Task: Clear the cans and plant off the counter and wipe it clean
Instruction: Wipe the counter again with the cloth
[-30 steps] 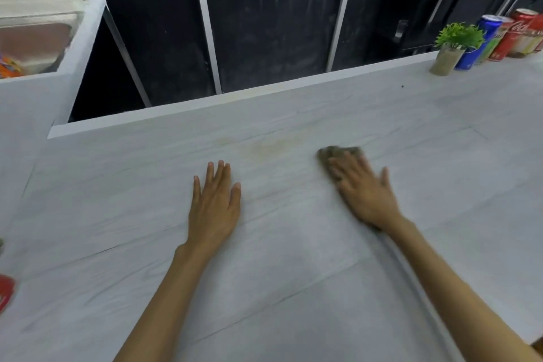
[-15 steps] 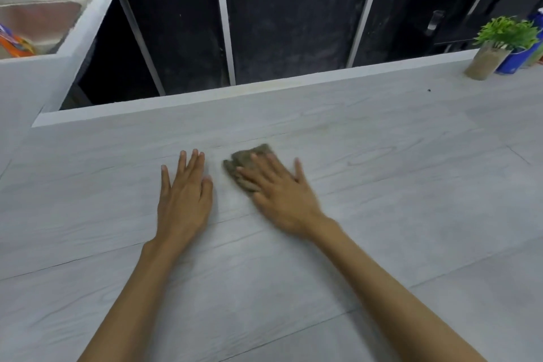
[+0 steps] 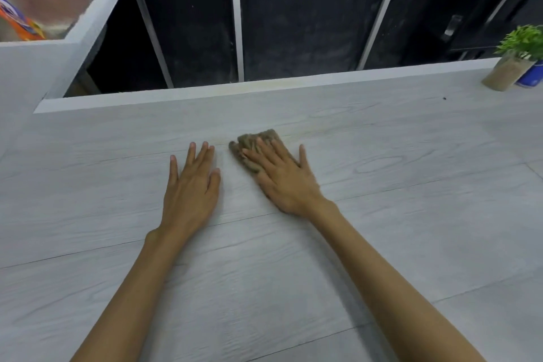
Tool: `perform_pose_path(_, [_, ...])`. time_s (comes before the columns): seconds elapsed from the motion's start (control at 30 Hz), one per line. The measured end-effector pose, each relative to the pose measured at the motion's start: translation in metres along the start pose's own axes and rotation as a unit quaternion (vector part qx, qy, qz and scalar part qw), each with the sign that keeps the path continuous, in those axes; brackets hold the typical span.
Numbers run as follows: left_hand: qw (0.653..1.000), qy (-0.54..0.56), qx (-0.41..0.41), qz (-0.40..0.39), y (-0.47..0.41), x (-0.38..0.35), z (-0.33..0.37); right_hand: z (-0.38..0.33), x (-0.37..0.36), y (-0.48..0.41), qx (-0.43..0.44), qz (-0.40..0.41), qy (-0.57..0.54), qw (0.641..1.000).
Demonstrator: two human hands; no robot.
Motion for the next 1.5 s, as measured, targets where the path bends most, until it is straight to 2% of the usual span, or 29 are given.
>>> perform_pose_path(0.07, [1.0,-0.006,-0.005,-0.003,-0.005,-0.001,0.001,0.054,0.013,0.005,-0.046,0.004,0.002,0.999])
perform_pose_path(0.17, [1.0,-0.011,-0.003,-0.005,-0.007,0.001,-0.001,0.139,0.04,-0.028,-0.204,0.003,-0.01,0.979])
perform_pose_path(0.23, [1.0,-0.013,0.002,-0.002,-0.007,0.003,-0.004,0.147,0.047,-0.057,-0.27,0.007,-0.034,0.962])
perform_pose_path(0.27, [1.0,-0.014,0.005,-0.005,-0.005,0.004,-0.006,0.132,0.044,-0.071,-0.272,0.009,-0.041,0.961])
perform_pose_path(0.37, [1.0,-0.013,0.015,-0.01,-0.003,0.005,-0.014,0.041,0.021,-0.088,-0.17,-0.006,-0.032,0.985])
perform_pose_path(0.47, [1.0,-0.017,0.017,-0.002,-0.002,0.011,-0.023,-0.05,-0.006,-0.043,-0.019,-0.018,0.011,1.0])
perform_pose_path(0.53, [1.0,-0.011,0.022,0.009,0.0,0.018,-0.029,-0.063,-0.012,-0.001,0.05,-0.028,0.019,0.998])
perform_pose_path(0.6, [1.0,-0.006,0.026,0.015,0.004,0.024,-0.037,-0.034,-0.006,0.015,0.069,-0.034,0.007,0.997])
perform_pose_path(0.67, [0.999,-0.008,0.032,0.018,0.008,0.028,-0.045,0.018,0.01,-0.005,0.025,-0.019,0.0,1.0])
perform_pose_path(0.77, [0.998,-0.006,0.055,0.016,0.015,0.034,-0.06,0.093,0.035,-0.073,-0.154,-0.004,-0.022,0.988])
perform_pose_path(0.83, [0.997,-0.008,0.074,0.015,0.019,0.036,-0.072,0.102,0.041,-0.118,-0.244,0.003,-0.044,0.969])
perform_pose_path(0.9, [0.996,-0.013,0.087,0.011,0.02,0.037,-0.083,0.076,0.036,-0.152,-0.265,0.009,-0.072,0.961])
perform_pose_path(1.0, [0.996,-0.014,0.089,0.013,0.015,0.039,-0.089,-0.001,0.019,-0.169,-0.2,0.004,-0.067,0.978])
perform_pose_path(1.13, [0.996,-0.014,0.093,0.013,0.01,0.042,-0.094,-0.111,-0.016,-0.134,0.001,-0.012,-0.002,1.0])
perform_pose_path(1.23, [0.995,-0.003,0.093,0.018,0.013,0.044,-0.095,-0.12,-0.022,-0.076,0.112,-0.035,0.014,0.993])
perform_pose_path(1.3, [0.996,0.0,0.091,0.025,0.016,0.047,-0.096,-0.086,-0.016,-0.054,0.124,-0.039,0.005,0.992])
perform_pose_path(1.37, [0.996,0.0,0.087,0.028,0.022,0.049,-0.098,-0.04,-0.001,-0.063,0.061,-0.021,0.001,0.998])
perform_pose_path(1.43, [0.996,0.0,0.079,0.028,0.031,0.051,-0.098,-0.003,0.013,-0.092,-0.065,0.0,-0.015,0.998])
perform_pose_path(1.5, [0.997,-0.003,0.074,0.029,0.043,0.052,-0.099,-0.001,0.017,-0.119,-0.165,0.014,-0.039,0.985])
Point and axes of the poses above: each hand's wrist, its own y-axis away from the middle knuckle, its own x-axis out of the back of the hand, z = x × y, the point moved 5 cm from there along -y, towards the middle knuckle, and after that the axes turned 15 degrees about -x, right-handed, at the moved point
